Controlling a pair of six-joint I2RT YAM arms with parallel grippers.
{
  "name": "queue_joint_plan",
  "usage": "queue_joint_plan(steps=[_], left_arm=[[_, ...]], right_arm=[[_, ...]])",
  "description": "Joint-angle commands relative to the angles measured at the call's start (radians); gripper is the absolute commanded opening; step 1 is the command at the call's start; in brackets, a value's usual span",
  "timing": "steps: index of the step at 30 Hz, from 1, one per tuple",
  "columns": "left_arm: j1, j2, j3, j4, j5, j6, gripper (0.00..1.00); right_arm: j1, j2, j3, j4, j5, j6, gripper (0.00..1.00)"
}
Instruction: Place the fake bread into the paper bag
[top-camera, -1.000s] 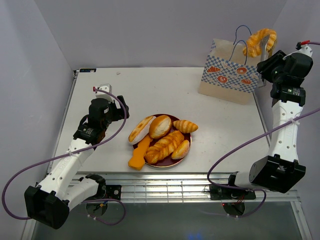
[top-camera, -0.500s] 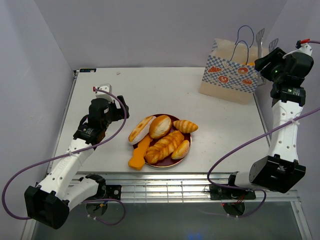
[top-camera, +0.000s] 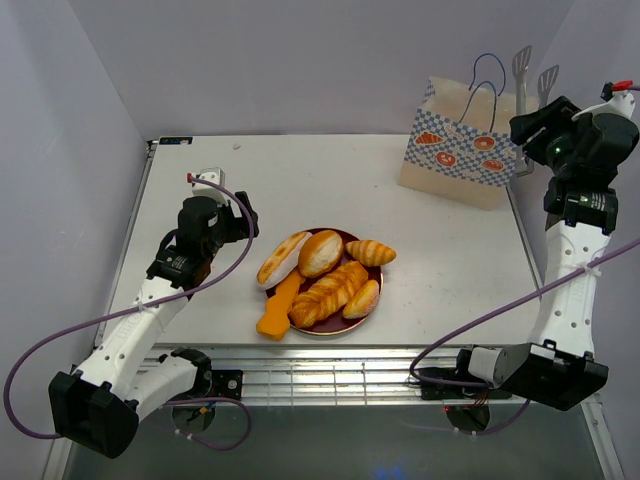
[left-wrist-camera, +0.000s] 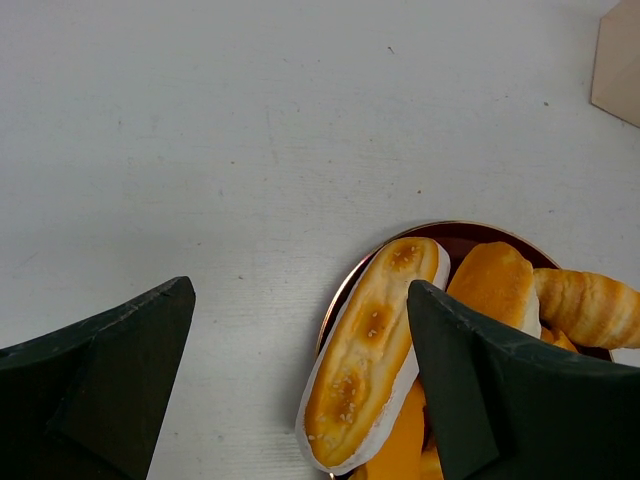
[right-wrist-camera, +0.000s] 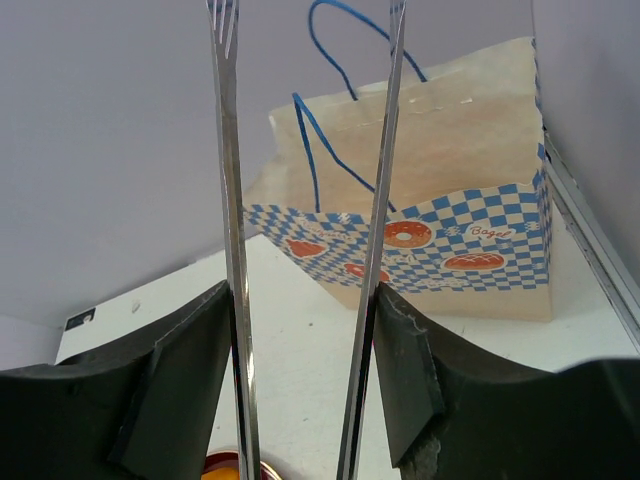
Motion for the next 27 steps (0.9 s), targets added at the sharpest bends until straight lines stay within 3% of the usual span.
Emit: queue_joint_plan(steps=[1, 5, 15, 22, 27], left_arm=[[-0.003, -0.011, 0.024, 0.012, -0.01, 0.0, 0.98], [-0.003, -0.014, 0.024, 0.007, -0.027, -0.001, 0.98], [-0.003, -0.021, 0.029, 0.0, -0.076, 0.002, 0.98], [-0.003, -0.028, 0.029, -0.003, -0.126, 0.004, 0.98], [-0.003, -0.033, 0.027, -0.005, -0.157, 0.005, 0.98]], right_arm=[[0.009, -0.062, -0.003, 0.055, -0.045, 0.02, 0.61], [0.057, -0.14, -0.039, 0.052, -0.061, 0.024, 0.6], [0.34, -0.307, -0.198, 0.017, -0.097, -0.017, 0.59], [0.494, -0.373, -0.455, -0.016, -0.252, -0.129, 0.57], [0.568, -0.389, -0.56, -0.143, -0.214, -0.261, 0.58]])
